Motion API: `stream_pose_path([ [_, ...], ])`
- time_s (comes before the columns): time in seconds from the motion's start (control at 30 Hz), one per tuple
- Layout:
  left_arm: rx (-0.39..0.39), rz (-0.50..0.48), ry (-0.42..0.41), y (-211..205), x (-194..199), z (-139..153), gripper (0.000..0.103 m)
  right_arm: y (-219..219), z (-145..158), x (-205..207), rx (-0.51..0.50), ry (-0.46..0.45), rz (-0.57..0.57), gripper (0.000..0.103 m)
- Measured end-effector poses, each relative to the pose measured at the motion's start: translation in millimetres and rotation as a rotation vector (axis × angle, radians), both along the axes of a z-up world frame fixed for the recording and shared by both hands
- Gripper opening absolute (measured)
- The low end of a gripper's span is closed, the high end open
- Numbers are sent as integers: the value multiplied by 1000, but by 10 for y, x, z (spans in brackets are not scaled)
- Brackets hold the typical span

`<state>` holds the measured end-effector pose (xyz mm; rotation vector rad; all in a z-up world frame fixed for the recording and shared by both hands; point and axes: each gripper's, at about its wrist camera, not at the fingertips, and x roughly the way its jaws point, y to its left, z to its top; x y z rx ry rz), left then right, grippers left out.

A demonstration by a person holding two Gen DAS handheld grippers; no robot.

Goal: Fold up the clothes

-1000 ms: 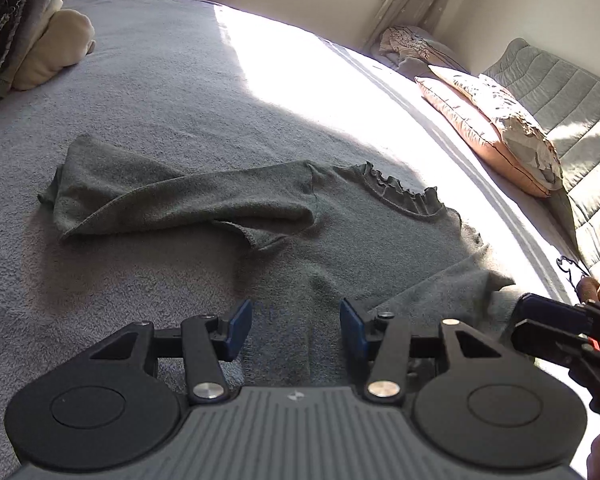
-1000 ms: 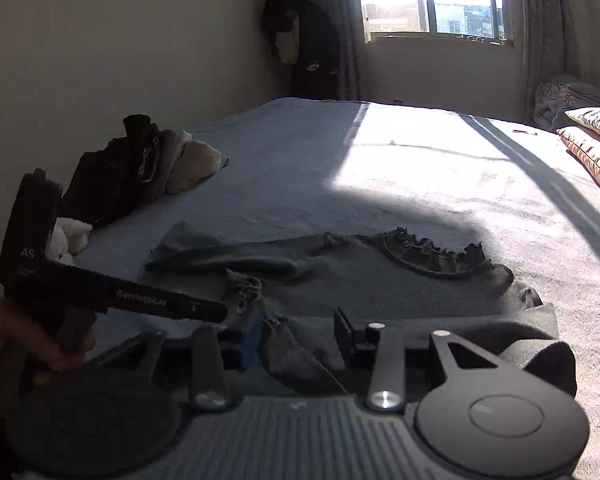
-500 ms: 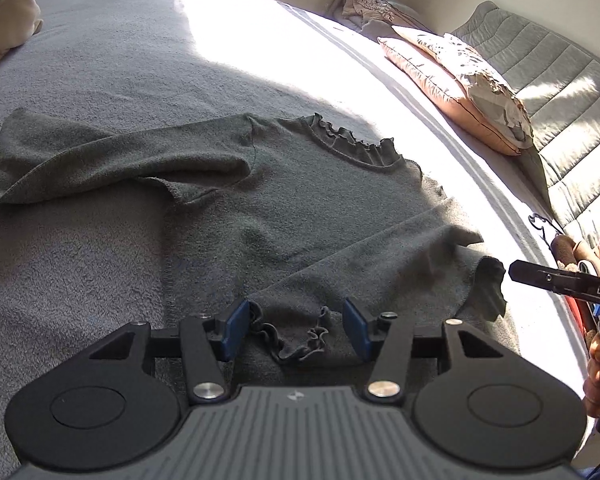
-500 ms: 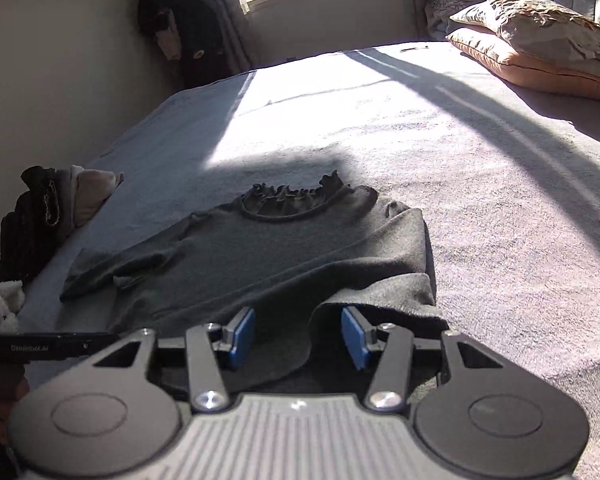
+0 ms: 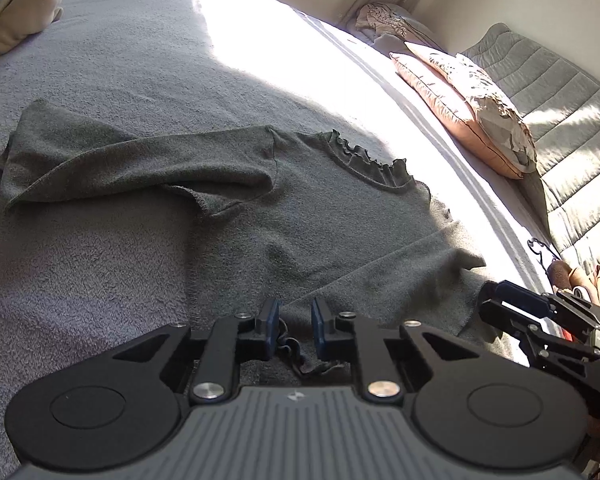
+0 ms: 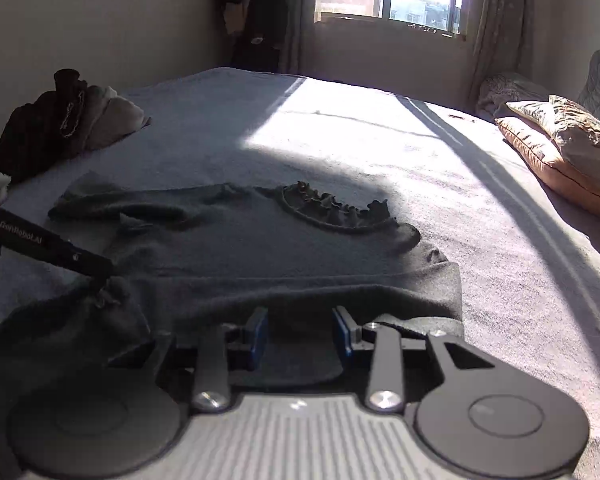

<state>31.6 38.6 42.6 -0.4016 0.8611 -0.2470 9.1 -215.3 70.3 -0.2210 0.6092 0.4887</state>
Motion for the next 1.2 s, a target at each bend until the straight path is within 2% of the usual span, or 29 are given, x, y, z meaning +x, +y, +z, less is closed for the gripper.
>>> stream_pose_path([
  [0.07, -17, -1, 26, -8, 17, -34, 23, 177, 19, -127, 13, -29, 125, 39],
  [0.17, -22, 0, 55, -22, 43, -74, 38, 390, -117, -138, -26, 1, 192, 45],
  [0.33, -27, 8, 76, 22, 58, -89, 38, 526, -345, 0, -65, 91, 196, 43],
  [0.37, -28, 8, 81, 35, 57, -92, 38, 532, -350, -7, -57, 107, 212, 39],
  [0.4, -29, 9, 86, 46, 54, -95, 38, 542, -346, -36, -49, 120, 243, 26],
  [0.53, -47, 10, 96, 84, 46, -105, 38, 578, -324, -189, -65, 130, 333, 3],
  [0.57, -53, 10, 98, 91, 48, -105, 39, 573, -319, -228, -72, 117, 333, 0],
  [0.7, -83, 1, 110, 102, 59, -121, 44, 513, -256, -386, -81, 70, 355, 0],
  [0.8, -77, -13, 108, 60, 58, -123, 47, 449, -224, -454, -67, 65, 350, 0],
  [0.87, -46, -22, 97, 3, 64, -130, 47, 432, -250, -472, -90, 54, 337, 0],
  [0.93, -14, -31, 87, -54, 71, -137, 45, 430, -303, -484, -120, 41, 331, 4],
  [0.97, 2, -35, 82, -82, 74, -140, 38, 431, -329, -490, -133, 40, 337, 4],
  [1.0, 18, -39, 77, -110, 77, -144, 15, 432, -352, -495, -145, 38, 340, 11],
  [1.03, 33, -44, 71, -139, 80, -147, 8, 438, -356, -489, -147, 36, 332, 15],
  [1.1, 46, -40, 62, -157, 83, -144, 5, 451, -365, -478, -150, 31, 316, 25],
  [1.2, 49, -28, 37, -139, 68, -99, 4, 433, -384, -427, -147, 44, 290, 28],
])
